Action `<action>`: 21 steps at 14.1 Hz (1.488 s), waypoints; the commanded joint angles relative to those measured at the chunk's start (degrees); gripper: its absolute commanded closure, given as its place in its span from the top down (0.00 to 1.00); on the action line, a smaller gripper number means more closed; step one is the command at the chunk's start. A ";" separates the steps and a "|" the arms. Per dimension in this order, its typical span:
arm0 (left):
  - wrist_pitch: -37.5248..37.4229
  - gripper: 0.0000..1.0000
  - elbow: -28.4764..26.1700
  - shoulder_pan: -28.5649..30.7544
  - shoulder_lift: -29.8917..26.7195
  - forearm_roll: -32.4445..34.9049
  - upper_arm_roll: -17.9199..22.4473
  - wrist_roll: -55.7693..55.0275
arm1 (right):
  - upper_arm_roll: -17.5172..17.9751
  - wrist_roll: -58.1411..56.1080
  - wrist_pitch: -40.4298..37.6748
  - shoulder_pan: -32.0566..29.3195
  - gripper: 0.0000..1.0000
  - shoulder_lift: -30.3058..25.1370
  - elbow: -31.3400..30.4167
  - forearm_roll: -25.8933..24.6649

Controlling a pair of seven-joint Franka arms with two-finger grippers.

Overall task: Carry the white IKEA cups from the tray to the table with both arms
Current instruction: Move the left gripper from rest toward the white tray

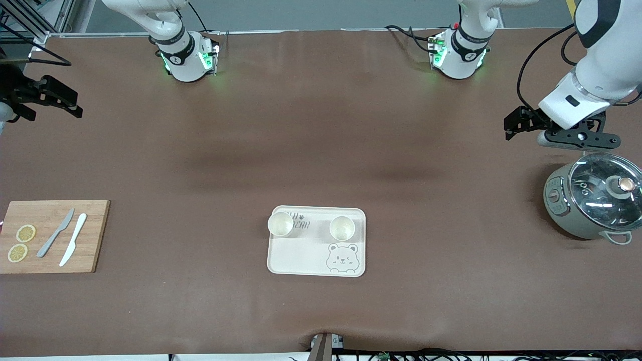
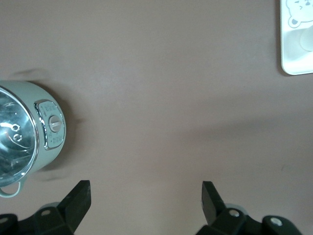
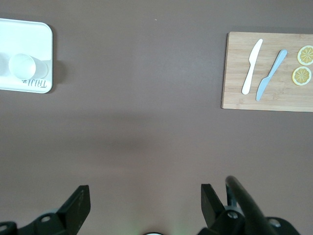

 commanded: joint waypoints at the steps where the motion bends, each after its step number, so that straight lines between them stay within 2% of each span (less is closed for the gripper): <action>1: 0.65 1.00 2.55 -0.16 1.83 0.10 -1.52 -2.76 | 0.75 -0.77 0.01 -1.25 1.00 -0.89 -0.73 0.87; 4: 0.57 1.00 6.75 -1.04 5.86 0.28 -3.62 -6.98 | 0.75 -0.77 0.01 -1.33 1.00 -0.89 -0.73 0.87; 8: 0.57 1.00 15.36 -1.39 14.73 1.15 -8.27 -14.36 | 0.75 -0.77 0.18 -1.59 1.00 -0.80 -0.64 0.87; 14: 1.18 1.00 25.30 -9.03 27.92 4.41 -8.81 -21.40 | 0.83 -0.77 0.71 -1.33 1.00 -0.36 -0.38 0.87; 18: 7.76 1.00 26.98 -12.81 32.15 4.76 -8.46 -23.34 | 0.83 -0.77 1.24 -1.16 1.00 -0.27 -0.46 0.87; 21: 10.85 1.00 28.13 -13.00 34.87 5.38 -8.72 -23.25 | 0.83 -0.77 1.15 -1.33 1.00 -0.27 -0.38 0.87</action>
